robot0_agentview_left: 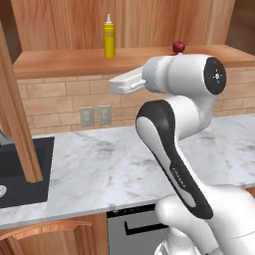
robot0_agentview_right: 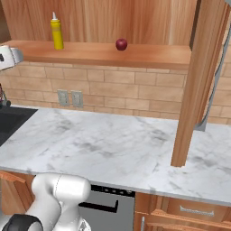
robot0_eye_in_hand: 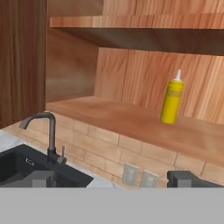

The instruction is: The dining table condiment station is running low on mustard. Refill the condiment station by opening the cabinet and taking the mustard from the cabinet and placing it on the dining table.

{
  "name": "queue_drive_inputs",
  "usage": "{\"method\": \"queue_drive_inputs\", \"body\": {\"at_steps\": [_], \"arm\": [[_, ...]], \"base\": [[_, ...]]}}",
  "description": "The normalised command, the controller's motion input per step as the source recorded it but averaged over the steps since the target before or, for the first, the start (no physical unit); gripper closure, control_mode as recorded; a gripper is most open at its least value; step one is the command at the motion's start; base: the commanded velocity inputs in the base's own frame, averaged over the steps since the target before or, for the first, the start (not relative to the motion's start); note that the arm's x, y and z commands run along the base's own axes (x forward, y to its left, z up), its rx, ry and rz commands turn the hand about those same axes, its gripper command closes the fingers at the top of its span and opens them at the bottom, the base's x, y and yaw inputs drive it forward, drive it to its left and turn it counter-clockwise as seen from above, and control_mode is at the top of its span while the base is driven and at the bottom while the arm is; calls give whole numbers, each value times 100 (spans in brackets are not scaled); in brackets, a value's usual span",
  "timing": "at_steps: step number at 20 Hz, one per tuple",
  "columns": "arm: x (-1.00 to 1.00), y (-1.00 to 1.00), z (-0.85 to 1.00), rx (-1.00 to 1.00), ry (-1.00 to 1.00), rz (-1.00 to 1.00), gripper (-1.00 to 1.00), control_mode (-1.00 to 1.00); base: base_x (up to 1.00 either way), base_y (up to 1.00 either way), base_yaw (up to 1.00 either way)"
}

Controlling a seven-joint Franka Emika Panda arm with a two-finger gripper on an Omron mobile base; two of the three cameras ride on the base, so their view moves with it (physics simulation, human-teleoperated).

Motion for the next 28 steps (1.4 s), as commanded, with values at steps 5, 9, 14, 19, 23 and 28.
{"method": "queue_drive_inputs", "body": {"at_steps": [5, 9, 14, 19, 23, 28], "arm": [[84, 8, 13, -2, 0, -29, -100, -100], [78, 9, 2, -2, 0, -24, -100, -100], [43, -29, 0, 11, -13, 1, -100, -100], [41, -29, 0, 17, -16, 5, -100, -100], [49, -16, 0, 6, -8, 1, -100, -100], [65, -3, 0, 0, 0, 0, -100, -100]], "base": [[0, 0, 0], [0, 0, 0], [0, 0, 0], [0, 0, 0], [0, 0, 0], [0, 0, 0]]}}
